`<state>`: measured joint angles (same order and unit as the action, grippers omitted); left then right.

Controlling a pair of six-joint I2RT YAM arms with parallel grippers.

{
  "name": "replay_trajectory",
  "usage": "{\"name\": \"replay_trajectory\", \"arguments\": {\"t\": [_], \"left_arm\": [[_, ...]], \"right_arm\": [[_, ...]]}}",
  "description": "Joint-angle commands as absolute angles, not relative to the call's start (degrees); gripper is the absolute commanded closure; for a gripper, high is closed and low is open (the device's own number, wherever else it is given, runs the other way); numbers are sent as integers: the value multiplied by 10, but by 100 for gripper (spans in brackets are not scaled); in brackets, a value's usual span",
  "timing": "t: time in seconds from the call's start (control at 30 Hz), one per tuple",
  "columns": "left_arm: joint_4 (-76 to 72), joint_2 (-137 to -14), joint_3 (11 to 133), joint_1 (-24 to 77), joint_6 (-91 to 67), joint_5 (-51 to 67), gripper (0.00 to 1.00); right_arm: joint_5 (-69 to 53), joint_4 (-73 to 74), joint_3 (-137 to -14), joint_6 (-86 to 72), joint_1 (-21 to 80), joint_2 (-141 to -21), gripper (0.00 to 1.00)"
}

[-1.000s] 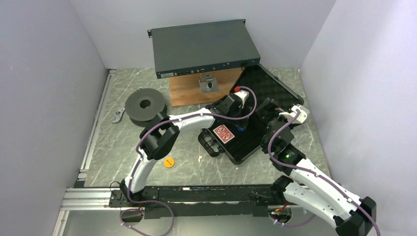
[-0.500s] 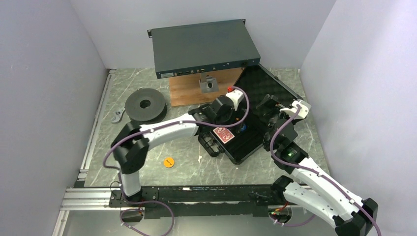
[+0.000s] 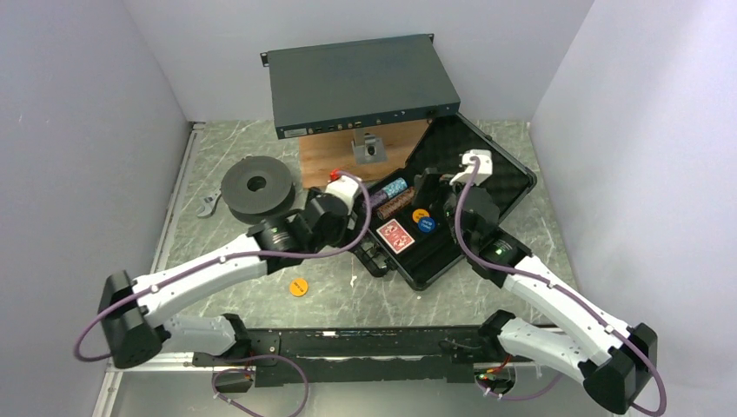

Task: Pack up texas hold em set

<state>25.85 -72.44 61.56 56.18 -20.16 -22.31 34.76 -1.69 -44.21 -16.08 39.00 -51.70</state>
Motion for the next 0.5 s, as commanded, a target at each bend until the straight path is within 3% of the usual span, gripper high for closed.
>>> {"name": "replay_trajectory", "arguments": {"t": [0.0, 0.17, 0.47], "left_arm": [[352, -646, 579, 554, -184, -322, 5], [432, -564, 562, 515, -174, -365, 0], [458, -467, 546, 402, -125, -324, 0]], "right_arm": [[200, 10, -479, -162, 397, -539, 0], [157, 25, -496, -157, 420, -578, 0], [161, 31, -524, -128, 510, -652, 0]]}}
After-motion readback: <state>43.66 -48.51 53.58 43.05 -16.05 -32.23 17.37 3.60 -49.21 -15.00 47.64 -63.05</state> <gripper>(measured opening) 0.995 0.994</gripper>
